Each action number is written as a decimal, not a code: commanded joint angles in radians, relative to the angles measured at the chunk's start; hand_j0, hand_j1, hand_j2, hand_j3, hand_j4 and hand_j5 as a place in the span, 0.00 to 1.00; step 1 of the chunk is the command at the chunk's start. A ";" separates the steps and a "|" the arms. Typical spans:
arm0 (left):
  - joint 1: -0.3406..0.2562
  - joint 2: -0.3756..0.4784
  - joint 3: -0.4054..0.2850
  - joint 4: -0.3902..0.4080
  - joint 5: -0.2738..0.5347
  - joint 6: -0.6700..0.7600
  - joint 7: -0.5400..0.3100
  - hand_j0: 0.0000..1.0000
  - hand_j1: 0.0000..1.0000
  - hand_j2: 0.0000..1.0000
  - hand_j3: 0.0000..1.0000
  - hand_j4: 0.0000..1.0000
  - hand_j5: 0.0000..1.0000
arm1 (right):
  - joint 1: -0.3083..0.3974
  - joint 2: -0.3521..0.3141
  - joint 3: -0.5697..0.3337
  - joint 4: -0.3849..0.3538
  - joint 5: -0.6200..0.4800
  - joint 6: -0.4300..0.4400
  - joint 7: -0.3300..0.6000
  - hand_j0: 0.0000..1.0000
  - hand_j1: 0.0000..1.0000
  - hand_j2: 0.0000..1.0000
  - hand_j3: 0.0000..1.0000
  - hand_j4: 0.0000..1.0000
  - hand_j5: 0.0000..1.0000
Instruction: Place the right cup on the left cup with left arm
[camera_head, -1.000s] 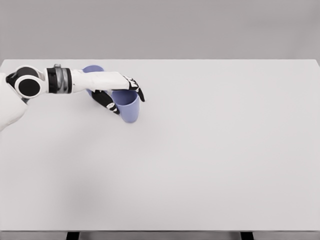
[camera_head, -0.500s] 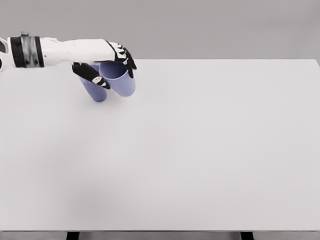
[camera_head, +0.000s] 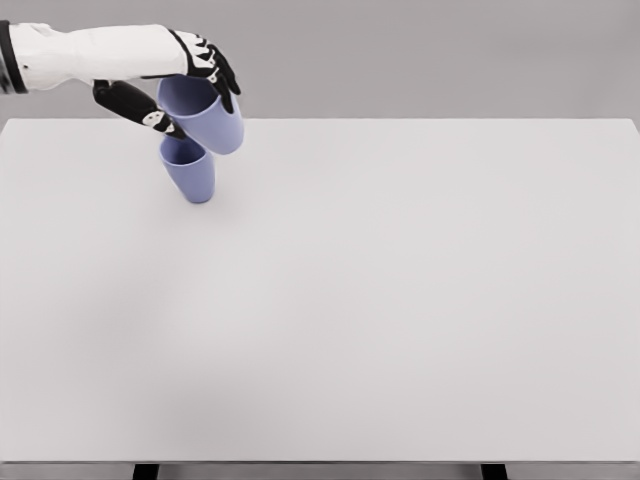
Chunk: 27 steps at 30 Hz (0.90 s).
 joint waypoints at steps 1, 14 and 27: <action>0.000 0.024 0.001 -0.008 0.009 0.003 0.001 0.59 0.59 0.59 0.59 0.59 0.59 | 0.000 0.000 0.000 0.000 0.000 0.000 0.000 1.00 1.00 1.00 1.00 1.00 1.00; -0.057 0.087 -0.071 0.005 0.007 0.003 0.001 0.60 0.60 0.60 0.60 0.60 0.60 | 0.000 0.000 -0.001 0.000 0.000 0.000 0.000 1.00 1.00 1.00 1.00 1.00 1.00; -0.064 0.039 -0.094 0.131 -0.002 0.003 0.001 0.60 0.60 0.60 0.60 0.60 0.60 | 0.000 0.000 0.000 0.000 0.000 0.000 0.000 1.00 1.00 1.00 1.00 1.00 1.00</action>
